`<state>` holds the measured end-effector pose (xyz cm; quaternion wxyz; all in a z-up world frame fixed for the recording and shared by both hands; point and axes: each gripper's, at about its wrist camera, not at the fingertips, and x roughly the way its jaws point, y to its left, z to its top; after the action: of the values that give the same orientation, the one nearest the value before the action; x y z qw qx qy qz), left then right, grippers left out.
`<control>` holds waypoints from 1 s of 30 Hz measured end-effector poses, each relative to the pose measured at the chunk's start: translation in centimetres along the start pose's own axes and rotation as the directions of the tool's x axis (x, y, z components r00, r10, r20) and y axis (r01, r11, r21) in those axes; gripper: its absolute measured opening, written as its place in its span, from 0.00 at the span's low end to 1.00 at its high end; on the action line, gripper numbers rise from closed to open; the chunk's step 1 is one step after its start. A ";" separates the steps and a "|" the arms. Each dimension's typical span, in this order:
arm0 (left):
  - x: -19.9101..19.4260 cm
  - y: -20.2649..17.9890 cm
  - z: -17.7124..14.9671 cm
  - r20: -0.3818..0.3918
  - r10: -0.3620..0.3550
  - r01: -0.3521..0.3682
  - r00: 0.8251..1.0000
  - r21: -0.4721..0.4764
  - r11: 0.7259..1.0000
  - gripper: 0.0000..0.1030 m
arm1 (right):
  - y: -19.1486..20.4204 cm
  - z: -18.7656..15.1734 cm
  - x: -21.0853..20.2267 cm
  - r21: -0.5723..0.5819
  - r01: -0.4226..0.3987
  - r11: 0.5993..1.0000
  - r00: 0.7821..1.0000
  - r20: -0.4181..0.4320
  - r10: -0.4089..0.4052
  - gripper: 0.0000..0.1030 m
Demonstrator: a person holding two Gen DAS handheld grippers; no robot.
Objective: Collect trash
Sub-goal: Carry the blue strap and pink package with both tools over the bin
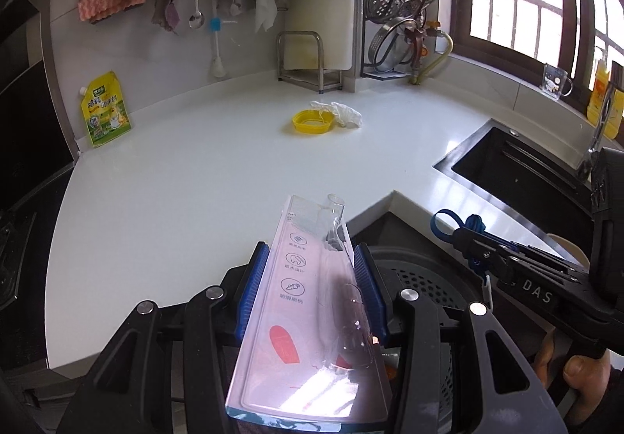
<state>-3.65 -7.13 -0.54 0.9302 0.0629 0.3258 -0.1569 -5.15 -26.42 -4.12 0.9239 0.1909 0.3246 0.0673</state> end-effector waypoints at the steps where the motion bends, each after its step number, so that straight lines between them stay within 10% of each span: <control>1: -0.3 -0.1 -0.6 -0.002 -0.005 0.005 1.000 0.001 1.000 0.43 | 0.0 -0.6 -0.1 0.004 0.007 1.000 1.000 -0.003 -0.007 0.19; 30: 3.2 -1.4 -7.7 -0.168 -0.090 0.093 0.982 0.011 0.996 0.43 | -0.3 -9.2 -0.2 -0.021 0.125 0.992 0.985 -0.114 -0.126 0.21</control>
<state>-6.25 -7.53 -8.62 0.8908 0.0697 0.4037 -0.1966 -11.08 -23.89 -10.75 0.9073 0.1596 0.3884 0.0221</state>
